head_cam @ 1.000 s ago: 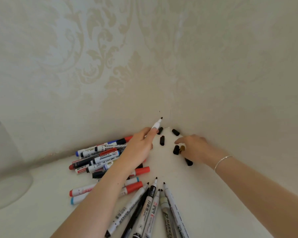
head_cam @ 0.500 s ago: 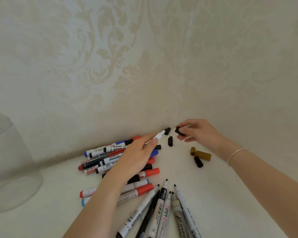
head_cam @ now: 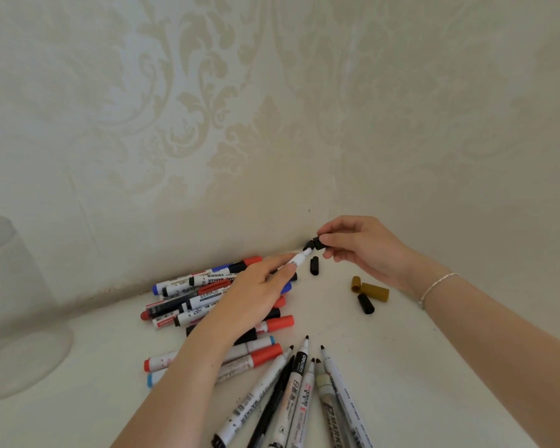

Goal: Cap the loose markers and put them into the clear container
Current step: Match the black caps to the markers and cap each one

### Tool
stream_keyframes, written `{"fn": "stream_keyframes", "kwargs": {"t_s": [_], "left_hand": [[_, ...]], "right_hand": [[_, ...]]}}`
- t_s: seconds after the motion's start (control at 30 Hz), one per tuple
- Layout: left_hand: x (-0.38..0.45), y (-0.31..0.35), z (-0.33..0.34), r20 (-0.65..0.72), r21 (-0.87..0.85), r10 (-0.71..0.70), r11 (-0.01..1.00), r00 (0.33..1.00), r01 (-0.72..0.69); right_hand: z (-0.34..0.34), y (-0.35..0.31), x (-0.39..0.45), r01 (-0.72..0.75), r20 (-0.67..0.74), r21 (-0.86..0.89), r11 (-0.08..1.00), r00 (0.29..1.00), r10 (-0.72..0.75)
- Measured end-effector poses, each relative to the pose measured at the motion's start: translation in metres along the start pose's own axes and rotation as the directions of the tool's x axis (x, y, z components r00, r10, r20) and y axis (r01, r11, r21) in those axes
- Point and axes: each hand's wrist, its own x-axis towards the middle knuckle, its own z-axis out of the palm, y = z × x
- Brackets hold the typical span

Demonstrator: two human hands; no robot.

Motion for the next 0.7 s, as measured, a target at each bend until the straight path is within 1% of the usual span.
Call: {"fn": "stream_keyframes", "kwargs": {"t_s": [0.1, 0.2, 0.37, 0.5, 0.57, 0.63, 0.7], "left_hand": [[0.000, 0.000, 0.000, -0.001, -0.016, 0.002, 1.000, 1.000, -0.002], [0.000, -0.002, 0.000, 0.003, -0.054, 0.001, 0.999, 1.000, -0.001], [0.003, -0.007, 0.001, -0.009, -0.101, 0.008, 0.995, 1.000, -0.009], [-0.001, -0.001, -0.001, -0.015, -0.072, 0.006, 0.997, 1.000, -0.007], [-0.005, 0.004, -0.002, -0.023, -0.069, -0.003, 0.998, 1.000, 0.001], [-0.005, 0.007, -0.004, -0.043, -0.082, -0.004, 0.997, 0.999, 0.000], [-0.003, 0.005, -0.004, -0.072, -0.052, -0.001, 0.999, 0.997, -0.003]], "right_hand": [[0.001, 0.000, 0.000, 0.002, -0.013, -0.012, 1.000, 1.000, -0.003], [0.002, -0.001, 0.000, -0.019, 0.002, 0.036, 0.999, 1.000, 0.019], [0.004, -0.004, -0.002, -0.049, -0.001, 0.154, 0.987, 0.999, 0.050], [0.009, -0.002, -0.001, -0.073, -0.076, 0.297, 0.952, 0.992, 0.100], [0.007, -0.002, -0.001, -0.110, -0.091, 0.266, 0.958, 0.986, 0.138], [0.006, -0.003, -0.001, -0.150, -0.066, 0.192, 0.970, 0.984, 0.165], [0.005, -0.004, 0.000, -0.157, -0.024, 0.131, 0.979, 0.987, 0.161]]}}
